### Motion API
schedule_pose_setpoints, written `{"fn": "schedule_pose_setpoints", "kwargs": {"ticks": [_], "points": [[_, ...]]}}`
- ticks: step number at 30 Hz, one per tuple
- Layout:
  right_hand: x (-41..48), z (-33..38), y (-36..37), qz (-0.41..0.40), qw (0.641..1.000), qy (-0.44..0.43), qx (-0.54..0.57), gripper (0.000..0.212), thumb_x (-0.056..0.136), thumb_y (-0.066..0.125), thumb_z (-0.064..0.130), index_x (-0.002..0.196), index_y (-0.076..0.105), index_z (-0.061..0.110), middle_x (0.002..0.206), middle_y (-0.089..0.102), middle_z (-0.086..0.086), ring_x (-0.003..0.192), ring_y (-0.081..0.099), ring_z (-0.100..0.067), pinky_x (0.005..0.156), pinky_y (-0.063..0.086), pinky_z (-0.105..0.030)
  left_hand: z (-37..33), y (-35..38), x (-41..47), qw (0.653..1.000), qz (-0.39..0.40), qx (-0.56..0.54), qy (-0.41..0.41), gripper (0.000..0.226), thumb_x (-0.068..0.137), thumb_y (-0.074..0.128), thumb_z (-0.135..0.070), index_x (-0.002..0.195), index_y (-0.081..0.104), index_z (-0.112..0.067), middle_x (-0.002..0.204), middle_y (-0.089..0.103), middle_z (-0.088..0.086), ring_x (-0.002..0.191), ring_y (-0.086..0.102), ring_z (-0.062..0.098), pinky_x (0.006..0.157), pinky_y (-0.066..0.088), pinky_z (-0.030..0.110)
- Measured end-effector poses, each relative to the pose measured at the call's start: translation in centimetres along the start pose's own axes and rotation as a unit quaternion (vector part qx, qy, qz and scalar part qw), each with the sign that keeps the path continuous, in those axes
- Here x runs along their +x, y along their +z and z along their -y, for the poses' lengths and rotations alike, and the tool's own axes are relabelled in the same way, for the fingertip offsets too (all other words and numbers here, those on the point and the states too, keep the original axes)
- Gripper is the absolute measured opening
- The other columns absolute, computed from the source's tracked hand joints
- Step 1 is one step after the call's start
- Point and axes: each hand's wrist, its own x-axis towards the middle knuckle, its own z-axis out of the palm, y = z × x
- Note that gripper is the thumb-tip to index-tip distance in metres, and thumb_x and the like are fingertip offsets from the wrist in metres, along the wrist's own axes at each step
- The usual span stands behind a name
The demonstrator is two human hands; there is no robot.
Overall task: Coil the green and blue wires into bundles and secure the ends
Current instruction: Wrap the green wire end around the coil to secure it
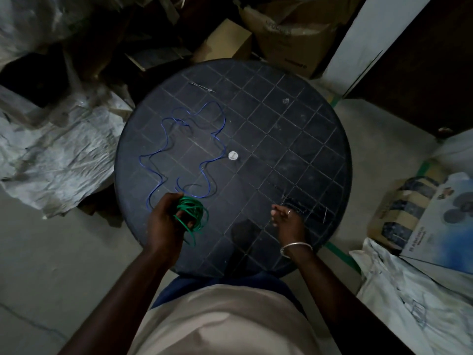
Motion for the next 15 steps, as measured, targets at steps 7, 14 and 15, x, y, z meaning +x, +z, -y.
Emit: {"fn": "schedule_pose_setpoints", "kwargs": {"ticks": [7, 14, 15], "points": [[-4.7, 6.3, -2.2, 0.073, 0.975, -0.009, 0.21, 0.026, 0.096, 0.055, 0.001, 0.12, 0.064, 0.004, 0.083, 0.063, -0.002, 0.072, 0.058, -0.006, 0.064, 0.052, -0.015, -0.6, 0.3, 0.3, 0.998, 0.015, -0.04, -0.041, 0.031, 0.09, 0.042, -0.026, 0.059, 0.038, -0.021, 0.045, 0.036, -0.005, 0.038, 0.034, 0.011, 0.041, 0.026, 0.022], [-7.3, 8.2, -4.3, 0.034, 0.959, -0.05, 0.276, 0.017, 0.094, 0.06, 0.002, 0.097, 0.071, 0.015, 0.09, 0.076, 0.005, 0.071, 0.065, -0.004, 0.069, 0.056, -0.019, -0.9, -1.2, -0.3, 0.996, 0.069, 0.003, -0.059, 0.02, 0.081, 0.045, -0.029, 0.063, 0.044, -0.02, 0.062, 0.037, 0.003, 0.052, 0.034, 0.017, 0.047, 0.028, 0.029], [-7.5, 8.2, -4.4, 0.029, 0.961, -0.056, 0.27, 0.016, 0.093, 0.06, 0.003, 0.097, 0.071, 0.014, 0.088, 0.076, 0.005, 0.071, 0.065, -0.003, 0.069, 0.056, -0.018, -0.8, -1.5, -0.4, 0.996, 0.069, 0.01, -0.056, 0.02, 0.081, 0.046, -0.029, 0.064, 0.046, -0.019, 0.063, 0.038, 0.004, 0.053, 0.035, 0.018, 0.047, 0.03, 0.029]]}}
